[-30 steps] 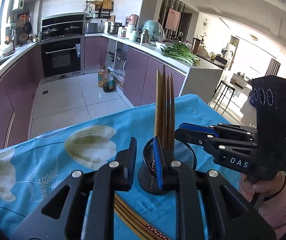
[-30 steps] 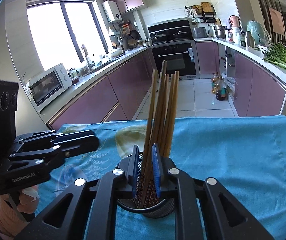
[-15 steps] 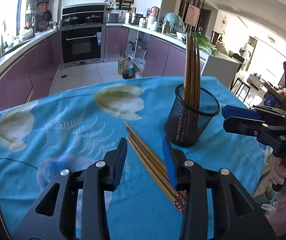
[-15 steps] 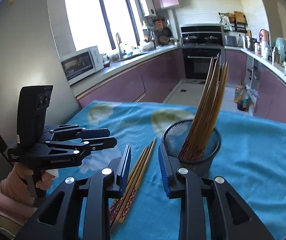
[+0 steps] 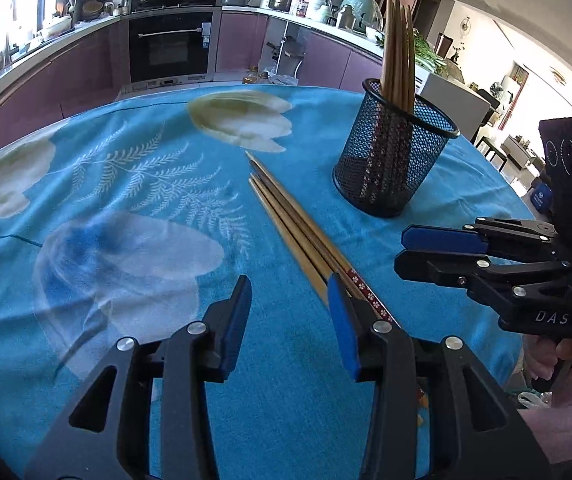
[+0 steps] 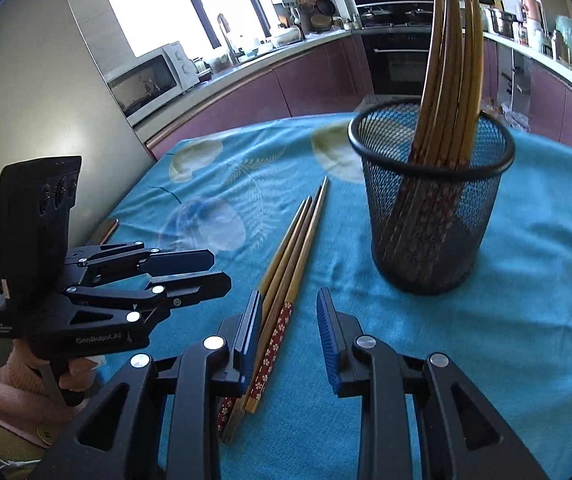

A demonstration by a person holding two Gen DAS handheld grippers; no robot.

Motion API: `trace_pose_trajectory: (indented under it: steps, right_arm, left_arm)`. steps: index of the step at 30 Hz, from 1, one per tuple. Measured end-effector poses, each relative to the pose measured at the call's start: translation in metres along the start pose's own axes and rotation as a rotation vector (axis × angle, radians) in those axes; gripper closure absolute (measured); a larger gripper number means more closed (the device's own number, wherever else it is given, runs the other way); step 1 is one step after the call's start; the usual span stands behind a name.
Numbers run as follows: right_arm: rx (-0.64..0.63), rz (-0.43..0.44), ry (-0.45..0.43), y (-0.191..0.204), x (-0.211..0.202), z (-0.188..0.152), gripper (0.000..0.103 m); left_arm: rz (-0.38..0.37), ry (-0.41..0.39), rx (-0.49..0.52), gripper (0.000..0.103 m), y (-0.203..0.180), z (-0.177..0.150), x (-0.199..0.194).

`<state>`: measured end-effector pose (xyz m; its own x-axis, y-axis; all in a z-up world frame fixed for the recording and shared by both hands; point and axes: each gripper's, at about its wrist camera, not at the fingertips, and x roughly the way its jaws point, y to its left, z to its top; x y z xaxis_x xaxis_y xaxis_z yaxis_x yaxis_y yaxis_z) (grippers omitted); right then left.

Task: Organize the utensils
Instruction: 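Move both open grippers back over the loose chopsticks on the tablecloth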

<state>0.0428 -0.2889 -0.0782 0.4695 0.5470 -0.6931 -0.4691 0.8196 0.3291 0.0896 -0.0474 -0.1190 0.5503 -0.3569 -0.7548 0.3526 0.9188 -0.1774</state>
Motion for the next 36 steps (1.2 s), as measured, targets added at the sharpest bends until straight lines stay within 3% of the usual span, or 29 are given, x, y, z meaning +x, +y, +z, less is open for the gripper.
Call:
trace_pose_trajectory:
  steps: [21, 31, 36]
  right_arm:
    - [0.002, -0.025, 0.048, -0.001, 0.014, -0.013, 0.077]
    - [-0.026, -0.06, 0.055, 0.006, 0.022, -0.01, 0.077]
    - [-0.035, -0.074, 0.062, 0.007, 0.028, -0.007, 0.077]
  left_arm:
    - [0.034, 0.051, 0.087, 0.061, -0.023, -0.009, 0.017]
    - [0.057, 0.057, 0.088, 0.081, -0.012, -0.004, 0.02]
    - [0.049, 0.058, 0.074, 0.082, -0.008, -0.003, 0.021]
